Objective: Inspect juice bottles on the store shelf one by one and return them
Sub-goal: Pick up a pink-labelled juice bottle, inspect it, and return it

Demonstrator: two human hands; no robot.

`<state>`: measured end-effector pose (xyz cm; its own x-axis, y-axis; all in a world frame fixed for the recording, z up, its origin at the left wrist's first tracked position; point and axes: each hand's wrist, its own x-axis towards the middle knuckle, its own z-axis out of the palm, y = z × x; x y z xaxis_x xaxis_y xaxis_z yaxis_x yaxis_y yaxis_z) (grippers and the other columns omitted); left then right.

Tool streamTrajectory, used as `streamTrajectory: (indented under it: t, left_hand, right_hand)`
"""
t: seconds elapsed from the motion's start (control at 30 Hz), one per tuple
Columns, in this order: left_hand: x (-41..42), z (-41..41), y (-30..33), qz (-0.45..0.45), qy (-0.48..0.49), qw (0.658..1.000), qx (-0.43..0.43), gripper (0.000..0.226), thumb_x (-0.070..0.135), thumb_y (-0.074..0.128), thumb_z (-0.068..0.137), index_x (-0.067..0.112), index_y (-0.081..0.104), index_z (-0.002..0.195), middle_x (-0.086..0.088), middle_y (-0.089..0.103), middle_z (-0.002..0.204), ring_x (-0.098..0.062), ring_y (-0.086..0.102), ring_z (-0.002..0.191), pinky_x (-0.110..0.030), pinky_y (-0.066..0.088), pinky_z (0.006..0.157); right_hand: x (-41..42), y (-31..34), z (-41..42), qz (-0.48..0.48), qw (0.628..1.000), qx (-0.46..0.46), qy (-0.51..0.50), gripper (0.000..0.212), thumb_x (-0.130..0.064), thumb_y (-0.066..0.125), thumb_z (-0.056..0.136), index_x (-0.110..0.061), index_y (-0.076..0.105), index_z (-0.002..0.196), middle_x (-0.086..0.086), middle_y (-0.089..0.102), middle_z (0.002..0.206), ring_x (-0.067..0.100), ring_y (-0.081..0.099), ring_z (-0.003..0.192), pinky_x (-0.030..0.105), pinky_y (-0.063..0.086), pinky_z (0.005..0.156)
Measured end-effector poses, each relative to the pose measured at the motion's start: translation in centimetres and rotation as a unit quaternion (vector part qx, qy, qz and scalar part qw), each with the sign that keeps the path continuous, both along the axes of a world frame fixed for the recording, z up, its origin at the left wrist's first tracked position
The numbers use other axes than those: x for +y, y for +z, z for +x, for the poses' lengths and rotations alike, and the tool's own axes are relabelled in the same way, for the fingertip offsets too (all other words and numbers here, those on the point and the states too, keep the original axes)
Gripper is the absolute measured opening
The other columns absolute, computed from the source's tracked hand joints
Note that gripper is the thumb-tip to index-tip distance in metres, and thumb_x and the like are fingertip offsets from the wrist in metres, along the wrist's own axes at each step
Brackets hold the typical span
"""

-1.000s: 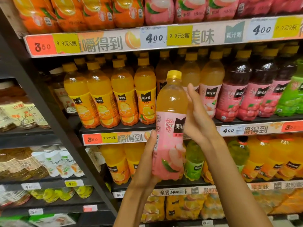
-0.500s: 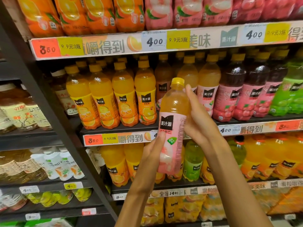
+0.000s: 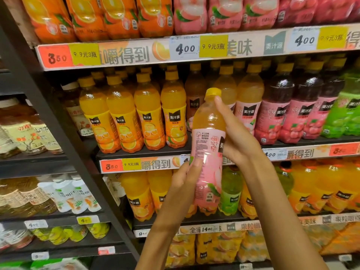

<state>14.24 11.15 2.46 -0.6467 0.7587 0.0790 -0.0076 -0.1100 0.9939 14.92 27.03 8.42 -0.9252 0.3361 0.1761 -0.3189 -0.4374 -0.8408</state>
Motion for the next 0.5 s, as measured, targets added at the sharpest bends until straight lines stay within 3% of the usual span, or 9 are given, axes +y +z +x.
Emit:
streamTrajectory:
  t: [0.13, 0.2, 0.27, 0.37, 0.47, 0.5]
  left_hand:
    - [-0.1, 0.4, 0.8, 0.042, -0.042, 0.989, -0.133, 0.055, 0.06, 0.053, 0.078, 0.017, 0.069, 0.107, -0.012, 0.073, 0.096, -0.024, 0.071, 0.082, -0.038, 0.054, 0.072]
    - [-0.3, 0.7, 1.3, 0.092, -0.076, 0.971, -0.209, 0.059, 0.058, 0.049, 0.083, 0.007, 0.07, 0.104, -0.019, 0.07, 0.09, -0.027, 0.069, 0.072, -0.038, 0.055, 0.067]
    - [-0.5, 0.9, 1.4, 0.13, -0.122, 0.947, -0.266, 0.061, 0.056, 0.044, 0.087, 0.004, 0.069, 0.108, -0.019, 0.069, 0.09, -0.027, 0.069, 0.074, -0.036, 0.058, 0.064]
    - [-0.9, 1.2, 2.3, 0.153, -0.163, 0.935, -0.274, 0.063, 0.054, 0.049, 0.082, 0.002, 0.067, 0.112, -0.021, 0.07, 0.093, -0.028, 0.07, 0.081, -0.036, 0.058, 0.068]
    - [-1.1, 1.1, 3.0, 0.146, -0.139, 0.938, -0.282, 0.061, 0.049, 0.052, 0.084, -0.006, 0.058, 0.111, -0.026, 0.07, 0.082, -0.025, 0.072, 0.07, -0.031, 0.057, 0.055]
    - [-1.2, 1.1, 3.1, 0.155, -0.146, 0.932, -0.293, 0.063, 0.047, 0.057, 0.083, -0.004, 0.055, 0.119, -0.026, 0.07, 0.088, -0.027, 0.072, 0.075, -0.033, 0.058, 0.059]
  right_hand:
    - [0.1, -0.2, 0.0, -0.017, 0.999, -0.043, 0.011, 0.065, -0.046, 0.066, 0.075, -0.007, 0.057, 0.127, 0.014, 0.067, 0.107, 0.024, 0.066, 0.097, 0.038, 0.057, 0.079]
    - [-0.2, -0.8, -0.3, -0.028, 0.998, -0.052, 0.009, 0.051, -0.043, 0.068, 0.075, -0.01, 0.065, 0.113, 0.016, 0.067, 0.104, 0.028, 0.065, 0.097, 0.042, 0.056, 0.083]
    - [-0.6, -1.1, -0.5, -0.061, 0.996, -0.065, 0.011, 0.033, -0.041, 0.069, 0.075, -0.014, 0.074, 0.093, 0.017, 0.067, 0.098, 0.033, 0.063, 0.099, 0.049, 0.05, 0.094]
    - [-1.0, -1.5, -0.6, -0.088, 0.989, -0.115, 0.032, 0.045, -0.046, 0.069, 0.08, -0.008, 0.067, 0.103, 0.017, 0.067, 0.09, 0.03, 0.064, 0.092, 0.049, 0.045, 0.101]
    - [-1.1, -1.8, -0.5, -0.12, 0.984, -0.123, 0.05, 0.042, -0.042, 0.064, 0.089, -0.01, 0.058, 0.114, 0.014, 0.062, 0.09, 0.029, 0.059, 0.091, 0.05, 0.039, 0.105]
    - [-1.2, -1.8, -0.5, -0.121, 0.984, -0.124, 0.049, 0.04, -0.04, 0.063, 0.09, -0.01, 0.057, 0.116, 0.014, 0.062, 0.091, 0.03, 0.059, 0.091, 0.05, 0.041, 0.102]
